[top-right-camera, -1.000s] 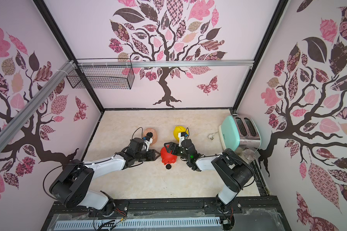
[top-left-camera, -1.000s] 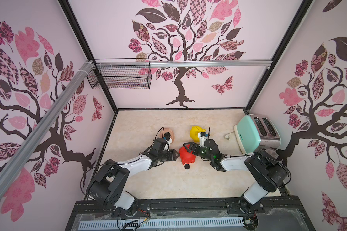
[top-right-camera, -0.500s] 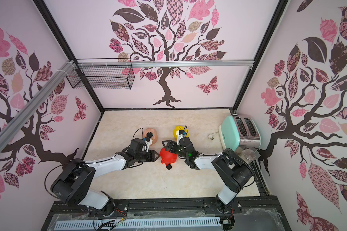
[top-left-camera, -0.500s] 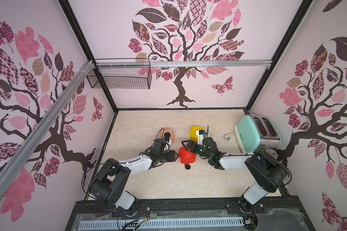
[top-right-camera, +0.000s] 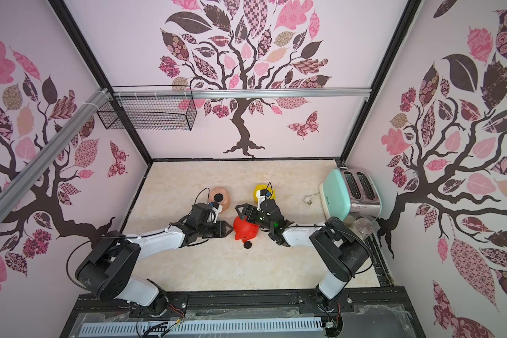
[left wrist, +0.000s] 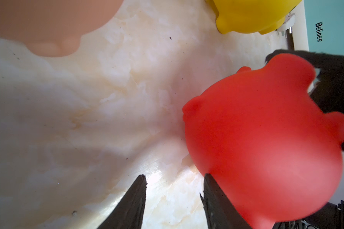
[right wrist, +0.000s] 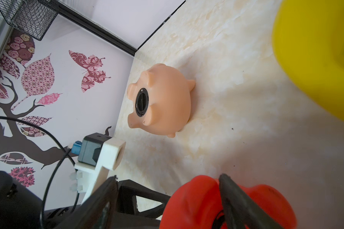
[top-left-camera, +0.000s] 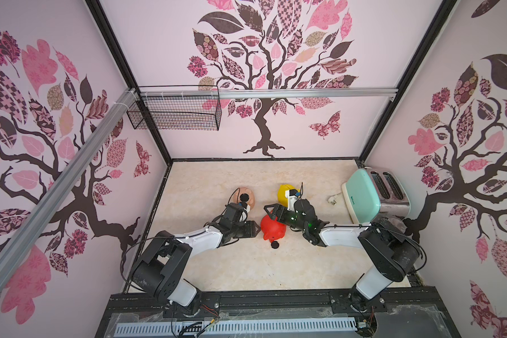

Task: Close piggy banks
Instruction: Turn over the piggy bank at the center of the board.

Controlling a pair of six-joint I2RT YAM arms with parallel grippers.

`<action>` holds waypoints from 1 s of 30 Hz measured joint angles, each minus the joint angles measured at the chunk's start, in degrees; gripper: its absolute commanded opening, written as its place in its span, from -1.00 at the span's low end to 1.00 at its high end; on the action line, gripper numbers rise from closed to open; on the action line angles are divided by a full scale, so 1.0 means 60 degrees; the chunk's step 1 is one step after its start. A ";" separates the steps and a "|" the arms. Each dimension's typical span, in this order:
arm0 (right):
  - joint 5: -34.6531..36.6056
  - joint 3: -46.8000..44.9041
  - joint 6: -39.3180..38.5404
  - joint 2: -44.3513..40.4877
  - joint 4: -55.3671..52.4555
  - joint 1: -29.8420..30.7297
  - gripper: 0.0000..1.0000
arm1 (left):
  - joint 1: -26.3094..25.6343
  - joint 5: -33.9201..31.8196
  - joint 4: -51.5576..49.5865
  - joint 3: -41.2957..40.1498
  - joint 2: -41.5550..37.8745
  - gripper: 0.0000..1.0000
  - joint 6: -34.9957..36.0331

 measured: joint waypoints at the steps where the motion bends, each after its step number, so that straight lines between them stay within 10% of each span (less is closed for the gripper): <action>1: -0.0007 0.0080 0.0036 0.0000 -0.0080 0.0015 0.64 | 0.0000 -0.0011 -0.0033 0.0004 0.0022 -0.01 0.0000; 30: -0.0590 0.1111 0.0856 0.0299 -0.0798 0.0674 0.65 | -0.0004 -0.0146 -0.0022 0.0186 0.0124 -0.01 -0.0040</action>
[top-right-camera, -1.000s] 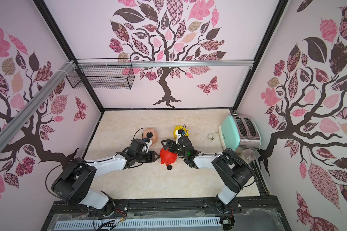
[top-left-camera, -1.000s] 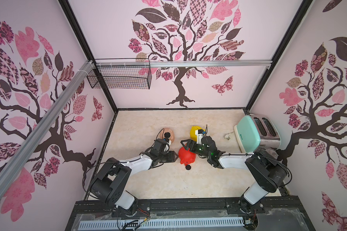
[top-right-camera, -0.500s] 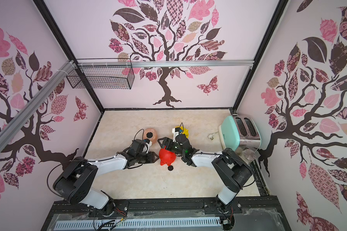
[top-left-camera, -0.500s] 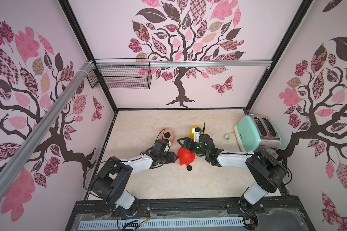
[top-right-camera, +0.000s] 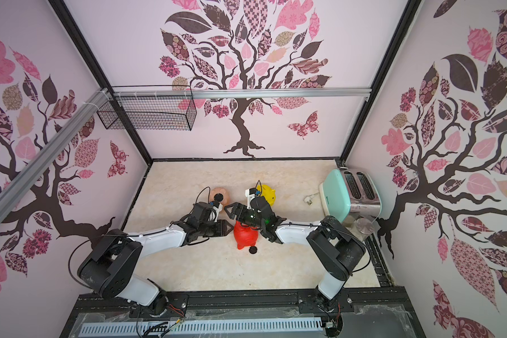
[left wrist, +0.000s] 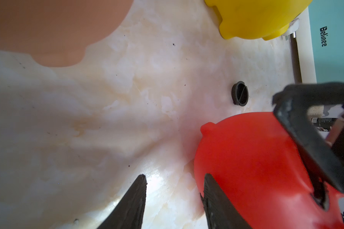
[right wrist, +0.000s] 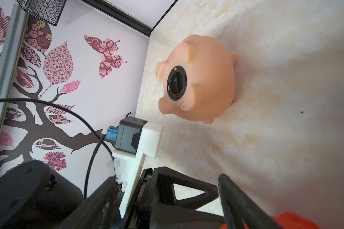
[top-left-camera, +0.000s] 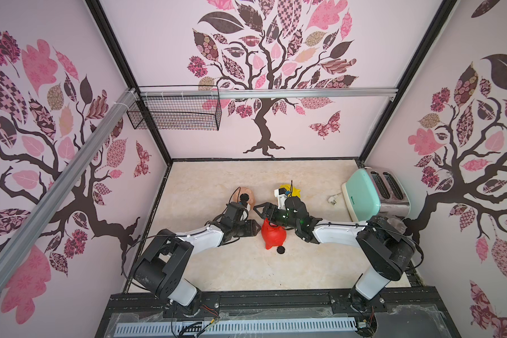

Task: Close piggy banks
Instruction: Turn over the piggy bank at the center of the board.

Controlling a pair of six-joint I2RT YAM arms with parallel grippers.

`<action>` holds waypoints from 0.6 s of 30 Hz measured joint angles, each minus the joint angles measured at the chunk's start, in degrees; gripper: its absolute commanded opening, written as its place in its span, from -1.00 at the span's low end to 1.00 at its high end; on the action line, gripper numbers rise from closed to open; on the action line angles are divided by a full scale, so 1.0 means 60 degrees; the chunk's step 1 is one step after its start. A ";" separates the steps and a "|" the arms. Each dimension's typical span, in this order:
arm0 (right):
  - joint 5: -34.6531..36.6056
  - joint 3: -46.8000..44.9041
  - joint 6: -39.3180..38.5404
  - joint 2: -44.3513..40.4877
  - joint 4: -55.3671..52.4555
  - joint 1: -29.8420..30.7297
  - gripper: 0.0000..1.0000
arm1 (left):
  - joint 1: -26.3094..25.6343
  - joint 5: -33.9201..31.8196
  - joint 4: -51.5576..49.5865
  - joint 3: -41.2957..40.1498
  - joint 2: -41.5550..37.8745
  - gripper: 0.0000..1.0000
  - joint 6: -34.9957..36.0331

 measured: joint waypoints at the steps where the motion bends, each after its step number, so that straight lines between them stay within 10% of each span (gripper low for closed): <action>1: -0.0011 0.0033 0.0000 0.0000 -0.0066 0.0000 0.65 | 0.0000 0.0000 0.0000 0.0000 0.0000 -0.01 -0.0011; 18: 0.0138 0.0823 -0.0892 -0.0470 -0.1880 0.0051 0.71 | 0.0102 -0.0178 0.0346 -0.0441 -0.0586 0.01 -0.0270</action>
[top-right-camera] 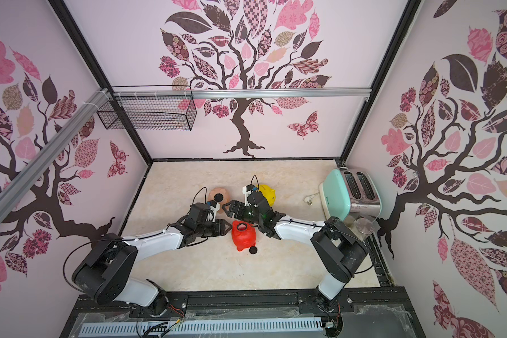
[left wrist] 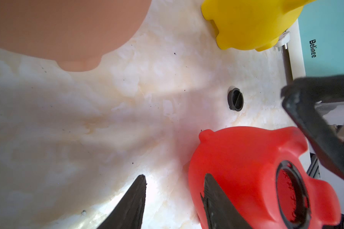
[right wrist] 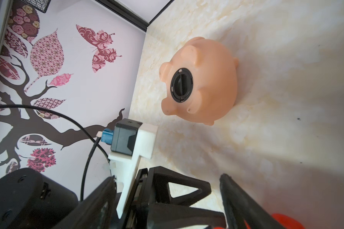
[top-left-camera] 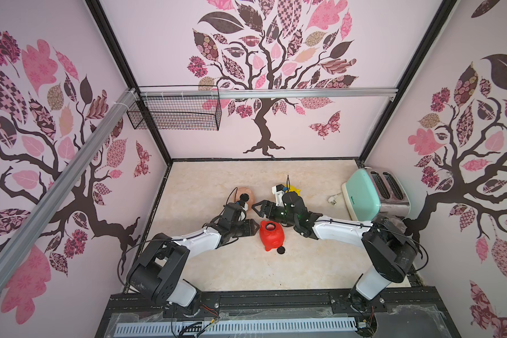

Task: Close piggy banks
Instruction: Turn over the piggy bank at the center of the board, then adjust the piggy bank at the center of the board.

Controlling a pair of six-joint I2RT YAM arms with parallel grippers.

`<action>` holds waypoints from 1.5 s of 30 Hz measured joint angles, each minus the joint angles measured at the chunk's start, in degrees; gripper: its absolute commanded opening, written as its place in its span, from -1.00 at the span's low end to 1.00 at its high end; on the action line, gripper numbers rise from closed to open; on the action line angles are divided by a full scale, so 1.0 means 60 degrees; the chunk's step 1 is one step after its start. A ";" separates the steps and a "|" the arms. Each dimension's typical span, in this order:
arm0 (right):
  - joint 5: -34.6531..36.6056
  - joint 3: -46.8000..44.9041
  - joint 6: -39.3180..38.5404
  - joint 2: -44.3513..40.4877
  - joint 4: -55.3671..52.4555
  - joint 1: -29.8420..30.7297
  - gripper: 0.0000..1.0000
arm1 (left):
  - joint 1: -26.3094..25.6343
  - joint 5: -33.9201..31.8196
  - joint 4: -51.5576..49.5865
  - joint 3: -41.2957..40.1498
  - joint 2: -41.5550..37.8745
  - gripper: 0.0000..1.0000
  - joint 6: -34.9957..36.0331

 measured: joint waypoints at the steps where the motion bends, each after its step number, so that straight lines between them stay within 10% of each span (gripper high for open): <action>1: 0.0076 0.0011 -0.0157 -0.0178 -0.0204 0.0011 0.73 | 0.0004 -0.0018 0.0040 -0.0073 -0.0091 0.01 -0.0022; 22: 0.1402 -0.1100 -0.4116 -0.4266 -0.5581 0.0029 0.99 | 0.0102 -0.0328 0.0863 -0.1151 -0.1359 0.19 -0.0266; 39: 0.0149 -0.1810 -0.4750 -0.3993 -0.6371 0.0040 0.99 | 0.0251 -0.0597 0.1231 -0.1359 -0.1723 0.96 -0.0437; 45: 0.0124 -0.1810 -0.4666 -0.3617 -0.6277 0.0517 0.99 | 0.0259 -0.0863 0.1242 -0.1563 -0.1985 0.96 -0.0517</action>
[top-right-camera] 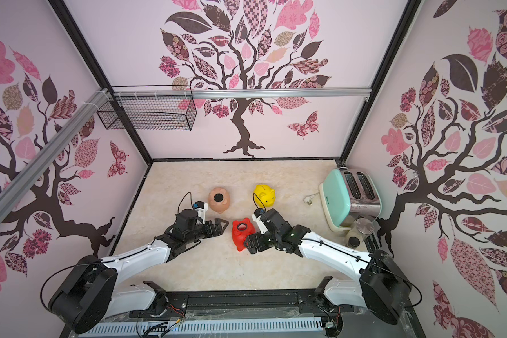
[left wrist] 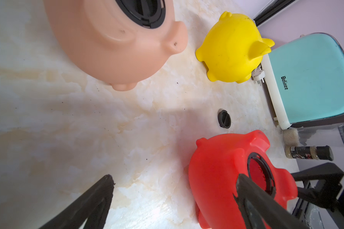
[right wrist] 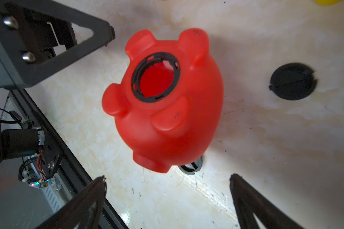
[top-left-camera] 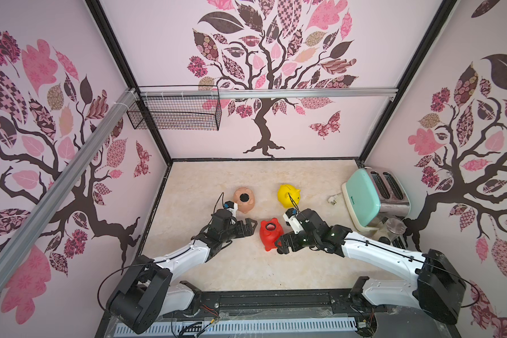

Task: Close piggy banks
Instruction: Adjust the piggy bank at the center of the board.

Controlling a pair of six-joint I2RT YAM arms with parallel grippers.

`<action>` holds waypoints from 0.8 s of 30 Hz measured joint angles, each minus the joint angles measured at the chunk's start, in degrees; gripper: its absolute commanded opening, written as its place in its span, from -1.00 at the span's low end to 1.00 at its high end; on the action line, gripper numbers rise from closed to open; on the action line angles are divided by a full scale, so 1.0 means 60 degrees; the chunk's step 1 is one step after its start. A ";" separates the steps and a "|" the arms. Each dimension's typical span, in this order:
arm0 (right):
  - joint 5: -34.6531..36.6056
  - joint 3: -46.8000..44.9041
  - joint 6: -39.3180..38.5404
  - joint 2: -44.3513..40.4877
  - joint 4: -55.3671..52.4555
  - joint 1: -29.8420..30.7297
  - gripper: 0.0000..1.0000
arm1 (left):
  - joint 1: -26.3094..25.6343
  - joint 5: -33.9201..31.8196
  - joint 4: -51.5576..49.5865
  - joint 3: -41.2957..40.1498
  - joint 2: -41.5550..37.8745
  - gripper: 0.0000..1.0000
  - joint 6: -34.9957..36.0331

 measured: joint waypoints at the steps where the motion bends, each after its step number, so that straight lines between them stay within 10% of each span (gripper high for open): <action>1: 0.0007 0.0000 0.0018 0.0066 0.0007 0.0055 0.99 | 0.0004 -0.0029 -0.0004 -0.0018 -0.0018 0.96 -0.0025; 24: 0.1096 0.0069 0.0372 0.1140 -0.0033 0.0637 0.99 | 0.0004 -0.0073 0.0007 -0.0018 -0.0022 0.96 -0.0073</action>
